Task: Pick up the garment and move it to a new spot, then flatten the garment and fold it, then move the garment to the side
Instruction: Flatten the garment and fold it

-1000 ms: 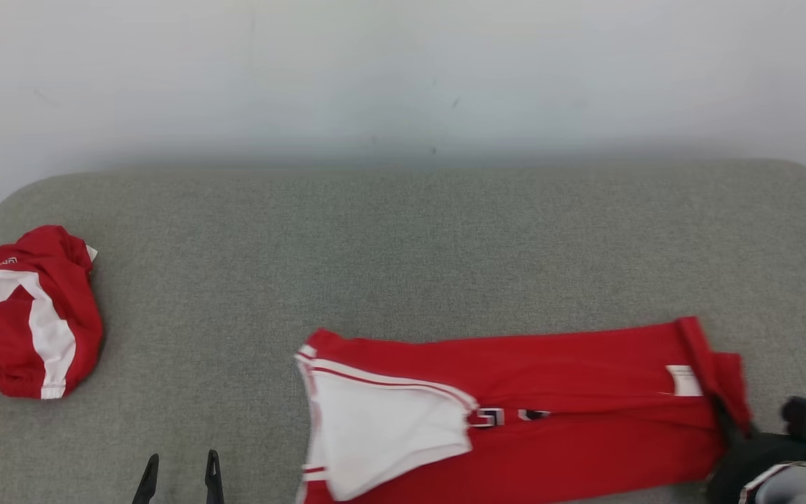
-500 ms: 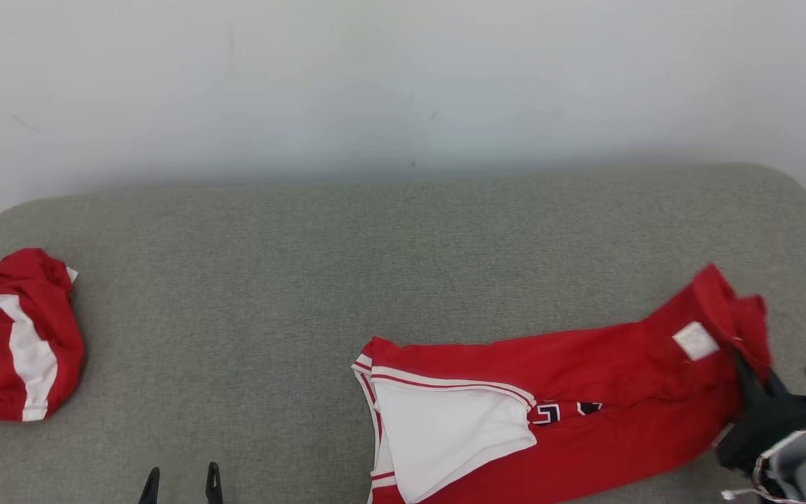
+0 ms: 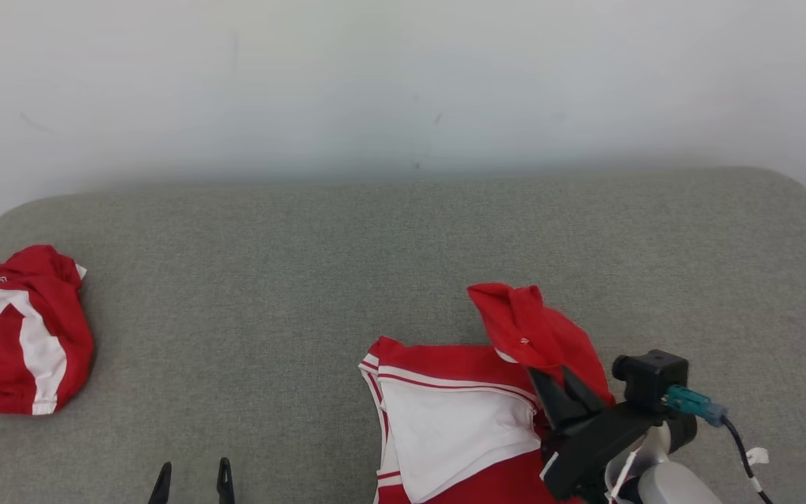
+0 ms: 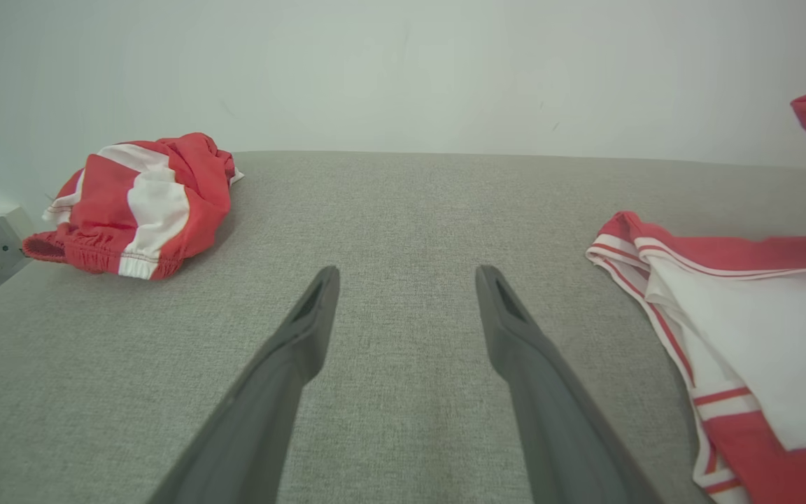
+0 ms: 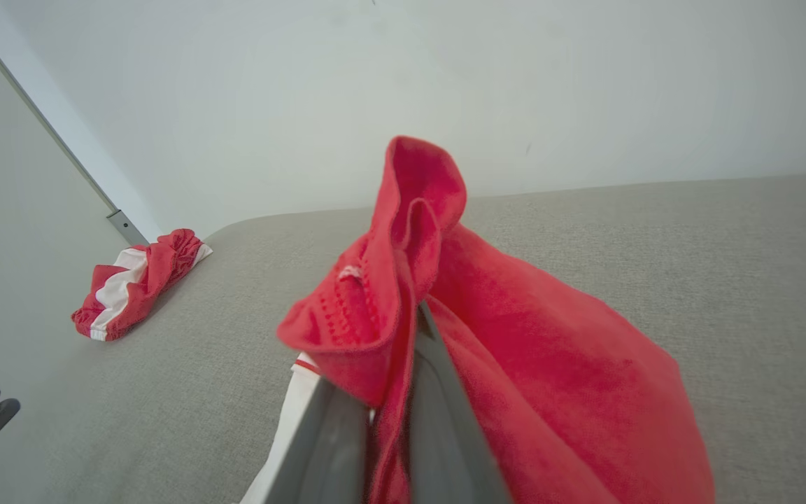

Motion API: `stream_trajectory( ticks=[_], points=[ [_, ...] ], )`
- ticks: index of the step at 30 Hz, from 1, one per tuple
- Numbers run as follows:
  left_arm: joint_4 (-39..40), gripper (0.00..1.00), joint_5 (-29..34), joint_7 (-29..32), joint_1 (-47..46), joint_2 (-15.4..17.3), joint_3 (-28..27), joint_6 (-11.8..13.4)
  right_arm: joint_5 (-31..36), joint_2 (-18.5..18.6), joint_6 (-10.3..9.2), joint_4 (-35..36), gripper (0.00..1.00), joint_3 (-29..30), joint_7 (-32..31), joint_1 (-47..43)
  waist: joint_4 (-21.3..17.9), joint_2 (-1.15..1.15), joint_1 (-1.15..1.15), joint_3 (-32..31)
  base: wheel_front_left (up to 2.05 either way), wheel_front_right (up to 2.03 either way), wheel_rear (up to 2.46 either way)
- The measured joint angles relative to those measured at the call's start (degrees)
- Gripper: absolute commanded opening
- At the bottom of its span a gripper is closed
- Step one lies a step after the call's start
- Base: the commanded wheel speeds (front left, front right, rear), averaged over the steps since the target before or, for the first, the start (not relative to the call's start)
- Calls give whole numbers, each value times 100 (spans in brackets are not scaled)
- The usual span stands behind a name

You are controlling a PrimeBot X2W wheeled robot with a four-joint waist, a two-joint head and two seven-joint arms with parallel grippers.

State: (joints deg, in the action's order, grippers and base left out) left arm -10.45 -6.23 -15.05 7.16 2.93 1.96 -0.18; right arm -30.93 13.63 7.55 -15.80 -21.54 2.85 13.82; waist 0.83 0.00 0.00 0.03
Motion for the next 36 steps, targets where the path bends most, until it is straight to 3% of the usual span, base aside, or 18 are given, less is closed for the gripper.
stream_trajectory(
  ticks=[6,13,14,15,20,25,36],
  points=[
    [-48,100,-20,0,-14,0,58,16,125,-343,0,-32,0,-253,-182,1,190,0,0,6,0,0,0],
    [-111,100,-43,0,-29,0,114,18,264,-726,0,-903,0,-322,-265,60,427,0,0,14,0,0,0],
    [-123,100,-43,0,-34,-1,123,18,280,-759,0,-1036,41,-342,-243,81,452,0,0,16,0,0,0],
    [-133,100,-43,0,-38,0,126,19,283,-790,0,-1138,100,-359,-179,113,474,0,0,19,0,0,0],
    [-165,100,-68,0,-59,0,97,27,220,-825,0,-1305,100,-471,231,265,502,0,0,32,0,0,0],
    [-168,100,-77,0,-60,0,56,54,137,-520,0,-1127,100,-334,782,357,416,0,0,1,0,0,0],
    [-88,100,-12,0,-65,-1,-7,60,380,-10,0,-444,100,868,1207,8,185,0,0,-32,0,0,0]
  ],
)
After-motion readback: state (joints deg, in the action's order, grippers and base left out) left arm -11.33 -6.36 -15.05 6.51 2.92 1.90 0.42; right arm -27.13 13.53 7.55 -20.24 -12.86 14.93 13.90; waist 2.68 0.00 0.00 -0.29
